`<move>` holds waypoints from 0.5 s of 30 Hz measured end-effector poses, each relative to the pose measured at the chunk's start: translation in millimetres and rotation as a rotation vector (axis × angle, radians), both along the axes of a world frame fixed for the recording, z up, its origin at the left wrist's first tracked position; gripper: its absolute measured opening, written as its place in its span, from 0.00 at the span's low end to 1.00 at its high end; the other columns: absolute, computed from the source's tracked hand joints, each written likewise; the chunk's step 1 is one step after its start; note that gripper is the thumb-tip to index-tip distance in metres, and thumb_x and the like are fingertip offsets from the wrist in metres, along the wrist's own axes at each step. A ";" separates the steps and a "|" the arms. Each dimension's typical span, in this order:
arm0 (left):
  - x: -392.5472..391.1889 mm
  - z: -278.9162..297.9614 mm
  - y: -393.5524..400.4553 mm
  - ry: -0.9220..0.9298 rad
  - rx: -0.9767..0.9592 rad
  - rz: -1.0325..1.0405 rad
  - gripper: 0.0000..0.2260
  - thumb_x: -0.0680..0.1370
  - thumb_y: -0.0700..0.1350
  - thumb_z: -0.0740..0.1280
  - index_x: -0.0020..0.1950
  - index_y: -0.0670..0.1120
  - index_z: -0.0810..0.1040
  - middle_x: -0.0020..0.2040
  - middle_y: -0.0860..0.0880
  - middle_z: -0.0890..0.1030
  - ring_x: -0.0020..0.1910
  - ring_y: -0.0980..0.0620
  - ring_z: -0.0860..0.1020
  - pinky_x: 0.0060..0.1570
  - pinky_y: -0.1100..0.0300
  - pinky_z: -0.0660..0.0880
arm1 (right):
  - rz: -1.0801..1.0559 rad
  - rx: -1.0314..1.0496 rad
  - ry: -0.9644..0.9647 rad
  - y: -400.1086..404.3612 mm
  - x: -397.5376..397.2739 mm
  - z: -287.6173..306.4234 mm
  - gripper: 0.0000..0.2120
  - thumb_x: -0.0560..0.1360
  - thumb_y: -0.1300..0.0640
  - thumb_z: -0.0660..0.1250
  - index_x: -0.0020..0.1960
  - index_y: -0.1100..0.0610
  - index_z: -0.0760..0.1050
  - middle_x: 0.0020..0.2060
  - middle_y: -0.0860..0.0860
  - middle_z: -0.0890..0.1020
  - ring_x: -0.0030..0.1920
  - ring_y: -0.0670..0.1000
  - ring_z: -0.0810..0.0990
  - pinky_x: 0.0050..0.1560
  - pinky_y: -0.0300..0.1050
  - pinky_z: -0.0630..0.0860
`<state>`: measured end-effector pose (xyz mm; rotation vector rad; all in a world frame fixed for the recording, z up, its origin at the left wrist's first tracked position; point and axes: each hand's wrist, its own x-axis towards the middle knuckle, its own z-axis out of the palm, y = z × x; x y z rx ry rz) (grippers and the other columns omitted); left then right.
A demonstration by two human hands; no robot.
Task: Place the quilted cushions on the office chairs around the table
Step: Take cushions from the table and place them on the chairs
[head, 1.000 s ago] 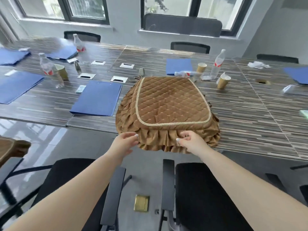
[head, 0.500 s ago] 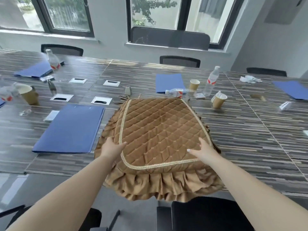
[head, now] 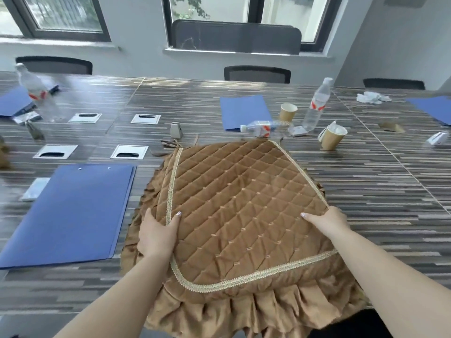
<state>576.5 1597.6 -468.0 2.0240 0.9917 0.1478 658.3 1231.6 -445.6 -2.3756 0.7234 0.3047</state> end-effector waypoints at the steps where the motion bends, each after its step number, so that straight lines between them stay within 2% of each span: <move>1: 0.4 0.0 2.0 -0.012 0.006 0.000 0.41 0.70 0.63 0.70 0.76 0.45 0.61 0.72 0.44 0.71 0.69 0.41 0.70 0.66 0.40 0.67 | -0.048 -0.013 -0.041 0.8 2.0 -0.2 0.35 0.63 0.39 0.74 0.60 0.62 0.75 0.59 0.61 0.78 0.59 0.63 0.76 0.57 0.52 0.75; 4: -0.5 9.3 6.1 -0.040 -0.025 0.002 0.35 0.70 0.65 0.69 0.68 0.43 0.70 0.63 0.45 0.78 0.62 0.41 0.76 0.62 0.40 0.70 | -0.116 0.043 -0.123 6.1 -2.7 11.5 0.29 0.64 0.40 0.75 0.52 0.63 0.78 0.51 0.60 0.82 0.51 0.63 0.79 0.52 0.54 0.77; 9: -34.6 31.2 11.5 -0.079 -0.033 0.052 0.29 0.70 0.63 0.69 0.62 0.44 0.72 0.58 0.45 0.79 0.58 0.41 0.77 0.61 0.43 0.71 | -0.044 0.070 -0.185 19.6 -36.2 33.4 0.24 0.67 0.45 0.75 0.51 0.61 0.73 0.48 0.55 0.80 0.49 0.60 0.78 0.48 0.51 0.75; 11: -60.7 34.6 15.4 -0.091 -0.025 0.083 0.27 0.71 0.61 0.70 0.62 0.44 0.72 0.58 0.45 0.79 0.58 0.41 0.77 0.61 0.43 0.71 | -0.008 0.068 -0.192 28.5 -52.9 41.0 0.24 0.68 0.46 0.75 0.53 0.61 0.72 0.49 0.55 0.80 0.50 0.60 0.78 0.47 0.49 0.73; 15: -135.7 44.8 25.5 -0.129 -0.045 0.190 0.27 0.72 0.60 0.70 0.61 0.43 0.72 0.57 0.43 0.78 0.57 0.40 0.77 0.56 0.45 0.73 | 0.106 0.101 -0.238 51.4 -97.5 64.2 0.28 0.67 0.46 0.75 0.60 0.60 0.71 0.56 0.56 0.80 0.57 0.61 0.78 0.56 0.53 0.74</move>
